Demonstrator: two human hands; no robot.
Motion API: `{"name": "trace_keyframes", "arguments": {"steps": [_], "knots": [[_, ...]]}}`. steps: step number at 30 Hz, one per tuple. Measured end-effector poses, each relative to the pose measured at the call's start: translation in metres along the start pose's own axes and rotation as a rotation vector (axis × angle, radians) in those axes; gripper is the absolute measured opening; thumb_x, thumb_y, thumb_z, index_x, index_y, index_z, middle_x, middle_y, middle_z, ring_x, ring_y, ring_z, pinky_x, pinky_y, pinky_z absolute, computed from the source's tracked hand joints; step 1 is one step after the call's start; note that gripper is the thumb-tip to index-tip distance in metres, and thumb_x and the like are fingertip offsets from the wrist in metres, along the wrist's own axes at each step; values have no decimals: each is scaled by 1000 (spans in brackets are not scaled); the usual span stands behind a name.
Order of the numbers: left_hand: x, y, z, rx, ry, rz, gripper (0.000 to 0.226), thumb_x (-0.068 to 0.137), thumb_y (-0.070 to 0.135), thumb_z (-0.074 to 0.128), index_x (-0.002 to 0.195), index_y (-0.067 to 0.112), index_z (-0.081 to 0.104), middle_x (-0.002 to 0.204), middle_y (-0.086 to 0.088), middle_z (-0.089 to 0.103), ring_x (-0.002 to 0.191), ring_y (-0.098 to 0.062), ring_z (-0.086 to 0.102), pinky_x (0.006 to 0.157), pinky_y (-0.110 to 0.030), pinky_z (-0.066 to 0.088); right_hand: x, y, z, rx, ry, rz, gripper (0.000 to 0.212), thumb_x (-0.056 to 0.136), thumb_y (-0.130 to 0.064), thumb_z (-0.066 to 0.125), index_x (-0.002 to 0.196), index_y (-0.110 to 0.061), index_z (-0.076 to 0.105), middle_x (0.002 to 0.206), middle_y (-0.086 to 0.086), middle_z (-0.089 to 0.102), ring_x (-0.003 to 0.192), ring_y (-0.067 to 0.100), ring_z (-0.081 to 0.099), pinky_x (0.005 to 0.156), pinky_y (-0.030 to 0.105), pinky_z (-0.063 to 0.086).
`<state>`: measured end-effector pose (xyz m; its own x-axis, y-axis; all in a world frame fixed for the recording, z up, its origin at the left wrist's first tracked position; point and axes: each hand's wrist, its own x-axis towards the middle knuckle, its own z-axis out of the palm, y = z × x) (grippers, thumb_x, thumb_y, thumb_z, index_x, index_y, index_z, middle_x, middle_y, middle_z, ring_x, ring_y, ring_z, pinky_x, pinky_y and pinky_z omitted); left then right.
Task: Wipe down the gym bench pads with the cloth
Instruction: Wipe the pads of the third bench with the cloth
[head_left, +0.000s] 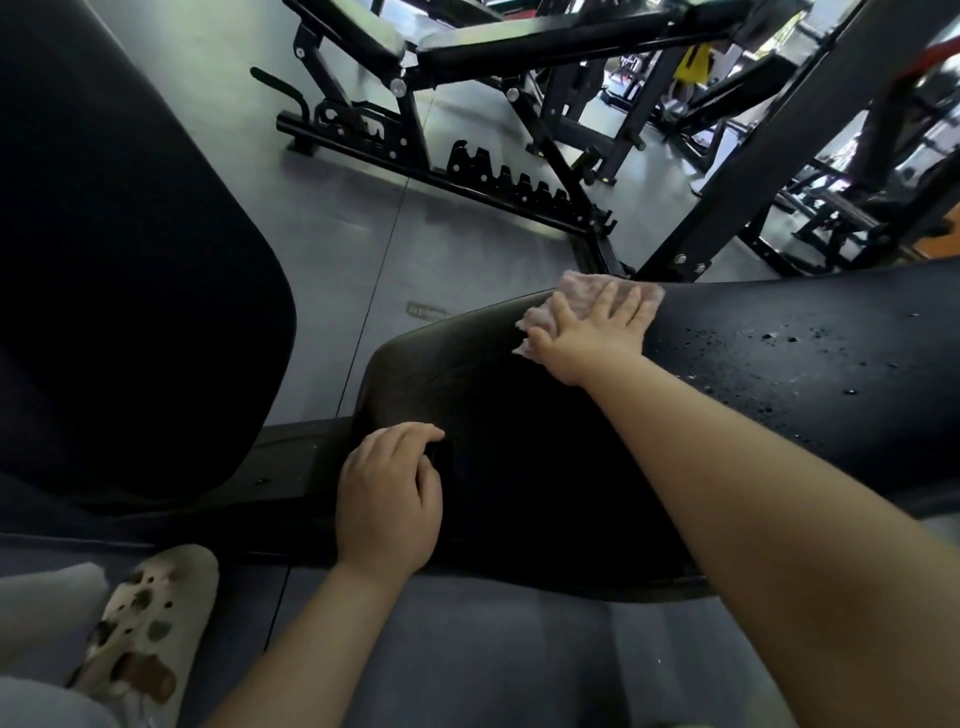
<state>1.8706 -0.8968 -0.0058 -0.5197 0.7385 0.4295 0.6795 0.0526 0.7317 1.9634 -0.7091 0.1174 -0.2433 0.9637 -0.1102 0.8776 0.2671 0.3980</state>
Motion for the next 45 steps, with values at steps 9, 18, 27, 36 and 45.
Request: {"name": "trace_keyframes", "arguments": {"steps": [9,18,27,36,45], "knots": [[1,0,0,30,-10,-11,43,79,22,31,95,14,70,100,0,67,95,-21,60,83,-30,40,-34,-76,22,-21,-2,-404,62,94,-64,15,150,-40,6,157,18,-13,140,47,-16,111,59,-13],[1,-1,1,-2,-9,-19,42,80,23,30,91,16,70,100,3,68,95,-20,60,84,-28,39,9,14,-4,-24,24,14,73,91,-70,6,150,-32,-10,154,21,-16,138,50,-15,111,61,-12],[1,0,2,-7,-2,-8,39,81,21,33,91,16,70,100,4,68,93,-18,60,83,-27,40,15,-3,-6,6,0,15,64,94,-62,13,151,-35,3,157,18,-12,137,53,-16,103,66,-19],[-2,2,1,-42,31,-54,26,82,10,44,100,8,62,112,-7,61,104,-26,55,89,-32,40,-42,-83,17,-51,-44,-570,56,97,-55,19,150,-40,10,160,4,-7,142,41,-13,110,60,-14],[-4,-1,5,-100,108,-58,32,84,24,35,105,7,52,119,-11,51,110,-18,45,93,-29,36,-65,12,10,-206,-55,-759,57,101,-44,26,151,-35,1,159,1,-13,143,32,-19,115,42,-14]]}}
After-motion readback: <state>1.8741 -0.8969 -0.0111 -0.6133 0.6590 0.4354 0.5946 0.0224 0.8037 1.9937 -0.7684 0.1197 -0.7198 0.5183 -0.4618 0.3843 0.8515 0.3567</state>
